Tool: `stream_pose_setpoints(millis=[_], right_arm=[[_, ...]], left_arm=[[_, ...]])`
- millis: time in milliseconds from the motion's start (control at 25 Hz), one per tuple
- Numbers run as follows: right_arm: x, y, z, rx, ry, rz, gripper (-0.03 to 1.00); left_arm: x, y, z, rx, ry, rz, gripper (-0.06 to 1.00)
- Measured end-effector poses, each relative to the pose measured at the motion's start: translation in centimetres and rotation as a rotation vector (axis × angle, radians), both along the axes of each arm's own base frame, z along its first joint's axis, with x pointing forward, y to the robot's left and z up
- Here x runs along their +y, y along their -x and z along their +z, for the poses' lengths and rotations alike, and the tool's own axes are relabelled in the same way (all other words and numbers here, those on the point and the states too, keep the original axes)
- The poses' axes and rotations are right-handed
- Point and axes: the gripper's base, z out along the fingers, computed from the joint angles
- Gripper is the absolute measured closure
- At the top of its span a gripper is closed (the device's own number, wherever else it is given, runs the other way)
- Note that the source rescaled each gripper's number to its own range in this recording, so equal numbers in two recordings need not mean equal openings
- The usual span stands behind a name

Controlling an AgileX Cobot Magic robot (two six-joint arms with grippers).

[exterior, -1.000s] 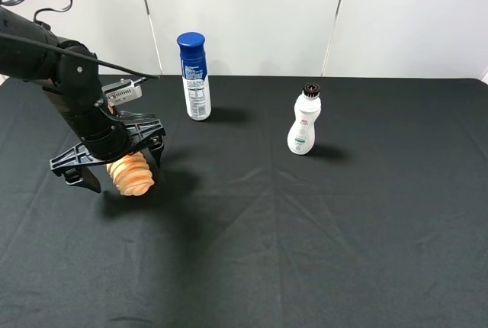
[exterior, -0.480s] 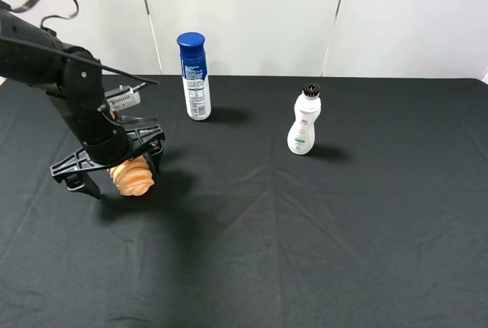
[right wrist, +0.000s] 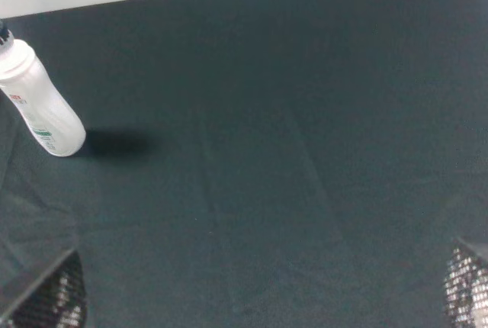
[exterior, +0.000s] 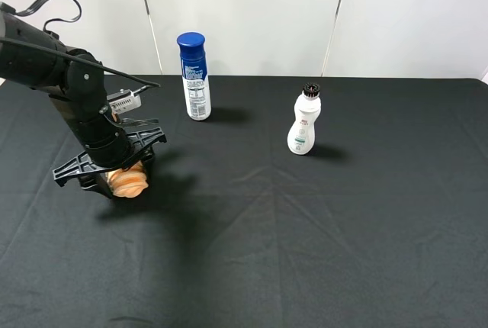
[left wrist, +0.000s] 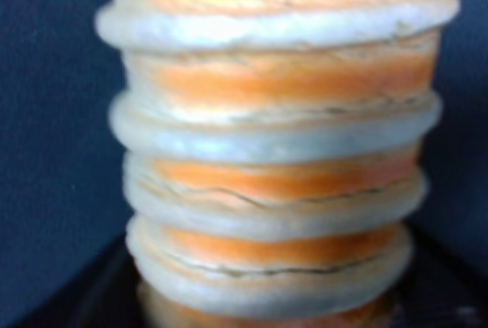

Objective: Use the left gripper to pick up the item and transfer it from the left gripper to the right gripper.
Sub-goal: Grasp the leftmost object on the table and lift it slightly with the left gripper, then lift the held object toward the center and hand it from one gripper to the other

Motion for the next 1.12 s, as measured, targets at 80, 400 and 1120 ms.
stream_pose_setpoints(millis=[80,400,1120], right_arm=[[0.0,0.0,0.0,0.0,0.0,0.0,-0.03],[0.0,0.0,0.0,0.0,0.0,0.0,-0.03],[0.0,0.0,0.0,0.0,0.0,0.0,-0.03]], left_arm=[[0.0,0.0,0.0,0.0,0.0,0.0,0.56],[0.0,0.0,0.0,0.005,-0.002,0.001,0.78],[0.1,0.2,7.8,-0.049,-0.063,-0.331,0.87]])
